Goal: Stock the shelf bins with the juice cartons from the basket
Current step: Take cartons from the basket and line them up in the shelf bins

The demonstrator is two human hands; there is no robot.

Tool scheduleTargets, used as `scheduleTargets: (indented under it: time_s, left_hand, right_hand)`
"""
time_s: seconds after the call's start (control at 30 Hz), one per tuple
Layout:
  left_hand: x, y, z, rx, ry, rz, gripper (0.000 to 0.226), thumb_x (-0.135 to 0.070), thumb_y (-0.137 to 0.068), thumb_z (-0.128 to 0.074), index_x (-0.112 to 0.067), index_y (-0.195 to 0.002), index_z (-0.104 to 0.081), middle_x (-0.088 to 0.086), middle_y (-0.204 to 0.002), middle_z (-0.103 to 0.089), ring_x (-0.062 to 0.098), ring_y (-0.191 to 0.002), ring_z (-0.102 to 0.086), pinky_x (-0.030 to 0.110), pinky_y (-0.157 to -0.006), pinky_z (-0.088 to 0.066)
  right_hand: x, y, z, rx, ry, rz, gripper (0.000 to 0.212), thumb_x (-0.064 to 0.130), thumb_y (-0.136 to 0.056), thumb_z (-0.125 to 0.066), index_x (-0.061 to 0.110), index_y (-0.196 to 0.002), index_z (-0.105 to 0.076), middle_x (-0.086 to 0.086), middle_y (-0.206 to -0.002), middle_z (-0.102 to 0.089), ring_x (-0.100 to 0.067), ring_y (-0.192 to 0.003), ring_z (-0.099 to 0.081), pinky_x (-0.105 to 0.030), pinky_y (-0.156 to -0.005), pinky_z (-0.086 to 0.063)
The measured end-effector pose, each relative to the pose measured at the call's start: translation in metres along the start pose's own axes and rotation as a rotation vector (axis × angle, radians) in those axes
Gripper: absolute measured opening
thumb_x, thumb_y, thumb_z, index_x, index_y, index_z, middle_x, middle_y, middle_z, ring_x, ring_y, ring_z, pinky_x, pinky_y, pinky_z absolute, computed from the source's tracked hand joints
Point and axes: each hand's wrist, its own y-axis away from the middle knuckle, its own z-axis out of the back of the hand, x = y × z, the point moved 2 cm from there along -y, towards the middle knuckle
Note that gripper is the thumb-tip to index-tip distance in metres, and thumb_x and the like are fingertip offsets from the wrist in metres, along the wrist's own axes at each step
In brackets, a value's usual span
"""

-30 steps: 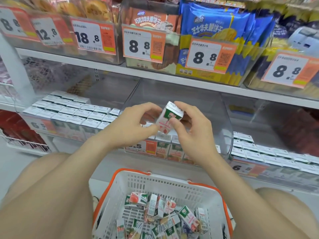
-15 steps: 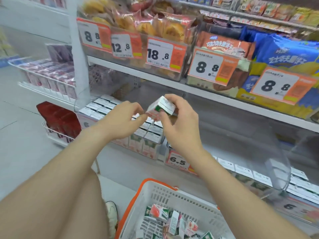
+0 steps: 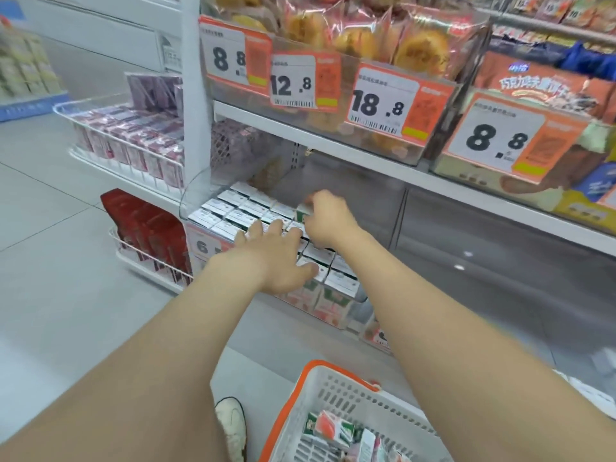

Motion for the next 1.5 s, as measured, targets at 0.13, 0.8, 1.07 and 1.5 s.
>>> scheduleTargets:
  time_s: [0.13,0.8,1.07,1.5]
  left_hand:
    - [-0.004,0.002,0.0,0.009,0.003,0.008,0.07,-0.066,-0.099,-0.042,-0.024,-0.154,-0.032,0.01,-0.164,-0.024,0.044,-0.153,-0.016,0.065,-0.121,-0.021]
    - [-0.117,0.092,-0.061,0.158,0.049,-0.406,0.009,-0.031,-0.083,-0.081,-0.028,-0.085,-0.073,-0.015,-0.073,-0.059,-0.002,-0.064,-0.053,0.025,-0.063,-0.051]
    - [-0.131,0.065,-0.196,0.512,-0.24,-0.371,0.013,-0.022,-0.097,-0.069,-0.015,-0.106,-0.064,0.009,-0.11,-0.065,0.028,-0.091,-0.063,0.032,-0.067,-0.047]
    - [-0.116,0.063,-0.378,0.774,-0.169,-0.205,0.017,0.002,-0.094,-0.056,-0.006,-0.104,-0.067,0.012,-0.101,-0.065,0.025,-0.081,-0.06,0.036,-0.076,-0.051]
  right_hand:
    - [-0.004,0.002,-0.002,0.184,0.129,0.049,0.031,0.012,-0.099,-0.045,0.007,-0.127,-0.059,-0.02,-0.132,-0.063,-0.038,-0.11,-0.06,-0.04,-0.089,-0.052]
    - [-0.119,0.259,0.009,-0.089,-0.082,0.263,0.033,0.027,-0.081,-0.036,0.02,-0.078,-0.068,0.005,-0.062,-0.062,-0.015,-0.056,-0.05,-0.037,-0.06,-0.05]
    - [-0.224,0.299,-0.085,0.523,0.105,0.004,0.032,0.012,-0.097,-0.047,0.022,-0.117,-0.07,0.005,-0.089,-0.061,-0.017,-0.086,-0.059,-0.034,-0.073,-0.047]
    - [-0.32,0.355,-0.223,0.762,0.192,-0.132,0.021,-0.007,-0.089,-0.051,0.012,-0.086,-0.06,-0.005,-0.086,-0.06,-0.025,-0.077,-0.062,-0.038,-0.068,-0.056]
